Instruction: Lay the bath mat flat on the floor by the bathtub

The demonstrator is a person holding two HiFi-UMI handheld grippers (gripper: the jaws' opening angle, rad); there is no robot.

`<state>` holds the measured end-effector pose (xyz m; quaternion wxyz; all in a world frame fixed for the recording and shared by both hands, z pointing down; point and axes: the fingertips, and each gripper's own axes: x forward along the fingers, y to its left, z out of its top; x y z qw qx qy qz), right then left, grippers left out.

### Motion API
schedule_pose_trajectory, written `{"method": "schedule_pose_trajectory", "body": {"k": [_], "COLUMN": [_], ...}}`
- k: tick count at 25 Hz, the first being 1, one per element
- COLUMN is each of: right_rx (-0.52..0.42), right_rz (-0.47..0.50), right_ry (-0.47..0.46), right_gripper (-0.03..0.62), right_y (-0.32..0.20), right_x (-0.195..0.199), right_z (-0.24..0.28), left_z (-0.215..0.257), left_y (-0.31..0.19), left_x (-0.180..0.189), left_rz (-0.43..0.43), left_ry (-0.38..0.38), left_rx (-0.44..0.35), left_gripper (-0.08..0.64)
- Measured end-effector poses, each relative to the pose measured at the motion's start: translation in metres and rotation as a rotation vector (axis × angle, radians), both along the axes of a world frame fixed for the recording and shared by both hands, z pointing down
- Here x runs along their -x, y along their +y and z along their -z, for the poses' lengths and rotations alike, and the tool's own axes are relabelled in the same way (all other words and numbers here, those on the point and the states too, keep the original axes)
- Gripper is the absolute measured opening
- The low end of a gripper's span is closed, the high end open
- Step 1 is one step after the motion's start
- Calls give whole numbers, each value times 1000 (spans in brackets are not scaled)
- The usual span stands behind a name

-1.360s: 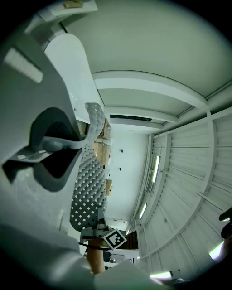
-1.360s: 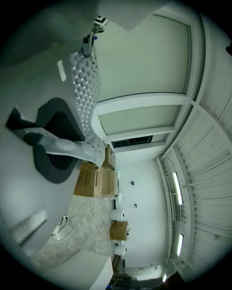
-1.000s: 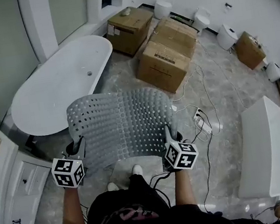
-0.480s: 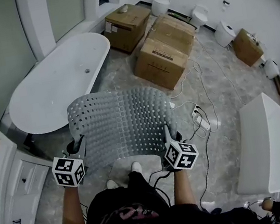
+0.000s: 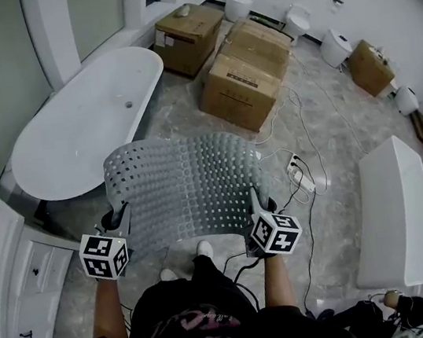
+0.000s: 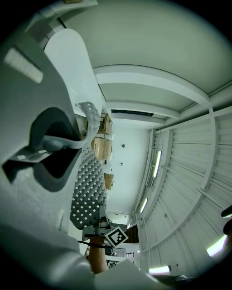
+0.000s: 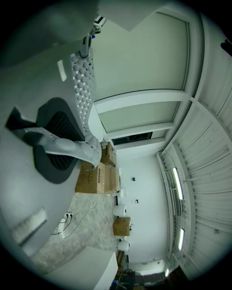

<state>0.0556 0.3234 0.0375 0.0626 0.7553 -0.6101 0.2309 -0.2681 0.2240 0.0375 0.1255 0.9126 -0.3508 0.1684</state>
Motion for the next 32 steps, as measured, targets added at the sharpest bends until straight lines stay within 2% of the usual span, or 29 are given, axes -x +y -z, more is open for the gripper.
{"method": "schedule_pose_trajectory", "body": {"k": [14, 26, 32], "right_rx": [-14, -6, 29], "right_rz": [-15, 24, 49], "right_ry": [31, 36, 18], "right_gripper": [49, 49, 49], "right_y": [5, -30, -53], "right_x": [-8, -32, -47], "right_z": [7, 0, -17], "left_z": [0, -10, -24], "left_y": [0, -19, -33], "left_x": [-12, -30, -44], "left_rz": [-45, -12, 10], "left_ry": [-2, -8, -32], "left_rx": [-14, 7, 43], "left_gripper": [14, 14, 14]}}
